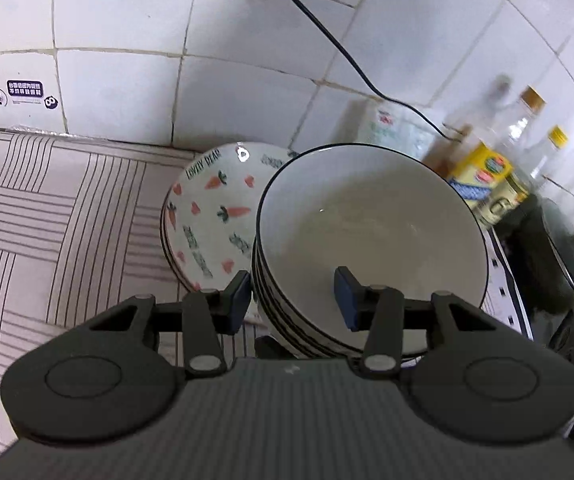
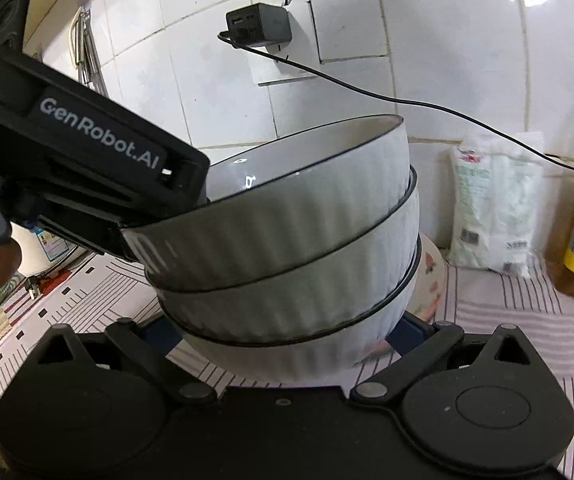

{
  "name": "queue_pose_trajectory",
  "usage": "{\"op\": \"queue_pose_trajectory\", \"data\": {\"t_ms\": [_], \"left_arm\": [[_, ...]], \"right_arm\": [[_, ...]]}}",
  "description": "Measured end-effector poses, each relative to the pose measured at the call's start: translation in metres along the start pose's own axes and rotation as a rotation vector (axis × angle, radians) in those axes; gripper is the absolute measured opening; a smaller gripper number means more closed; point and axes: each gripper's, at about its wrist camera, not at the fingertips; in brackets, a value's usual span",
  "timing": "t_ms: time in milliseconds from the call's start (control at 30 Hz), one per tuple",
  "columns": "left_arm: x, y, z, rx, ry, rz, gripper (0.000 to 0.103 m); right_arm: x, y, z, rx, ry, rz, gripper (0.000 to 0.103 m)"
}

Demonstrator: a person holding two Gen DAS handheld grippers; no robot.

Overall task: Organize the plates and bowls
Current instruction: 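Carry the bowl stack with both grippers onto the bunny plate stack and lower it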

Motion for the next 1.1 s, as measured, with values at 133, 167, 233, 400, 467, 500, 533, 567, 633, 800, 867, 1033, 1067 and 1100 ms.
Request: {"op": "queue_pose_trajectory", "data": {"t_ms": [133, 167, 233, 400, 467, 500, 533, 567, 633, 800, 867, 1033, 1067, 1100], "left_arm": [[0.002, 0.012, 0.014, -0.017, 0.034, -0.017, 0.044], [0.002, 0.014, 0.018, -0.019, 0.04, -0.021, 0.044], [0.006, 0.018, 0.026, -0.02, 0.051, -0.038, 0.044], [0.015, 0.018, 0.044, -0.039, 0.073, -0.077, 0.043], [0.016, 0.018, 0.047, -0.037, 0.086, -0.074, 0.043], [0.018, 0.019, 0.05, -0.035, 0.086, -0.073, 0.043], [0.02, 0.02, 0.052, -0.031, 0.086, -0.079, 0.043], [0.022, 0.021, 0.054, -0.028, 0.086, -0.085, 0.043], [0.025, 0.022, 0.059, -0.024, 0.09, -0.092, 0.043], [0.023, 0.026, 0.067, 0.0, 0.114, -0.066, 0.042], [0.019, 0.026, 0.069, 0.013, 0.134, -0.052, 0.042], [0.021, 0.023, 0.071, 0.008, 0.132, -0.055, 0.042], [0.021, 0.023, 0.071, 0.008, 0.129, -0.056, 0.042], [0.022, 0.024, 0.071, 0.01, 0.128, -0.055, 0.042]], "right_arm": [[-0.011, 0.009, 0.019, 0.009, 0.034, -0.024, 0.103], [-0.014, 0.01, 0.024, 0.011, 0.041, -0.028, 0.103], [-0.02, 0.012, 0.034, 0.016, 0.055, -0.035, 0.103], [-0.028, 0.014, 0.056, 0.047, 0.083, -0.049, 0.103], [-0.029, 0.015, 0.064, 0.069, 0.098, -0.063, 0.103], [-0.028, 0.014, 0.067, 0.076, 0.103, -0.069, 0.103], [-0.028, 0.015, 0.07, 0.084, 0.106, -0.076, 0.103], [-0.028, 0.015, 0.074, 0.09, 0.108, -0.082, 0.103], [-0.028, 0.014, 0.079, 0.096, 0.11, -0.09, 0.103], [-0.032, 0.013, 0.084, 0.112, 0.115, -0.055, 0.103], [-0.035, 0.012, 0.086, 0.127, 0.118, -0.025, 0.103], [-0.032, 0.01, 0.087, 0.136, 0.114, -0.054, 0.103], [-0.032, 0.012, 0.089, 0.139, 0.114, -0.066, 0.103], [-0.032, 0.012, 0.09, 0.141, 0.117, -0.074, 0.103]]}}
Point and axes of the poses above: each gripper's, at about its wrist camera, not at the fingertips, and z roughly the way its jaws point, x to its left, y to its top, and after that the axes turned 1 degree about -x, right-handed
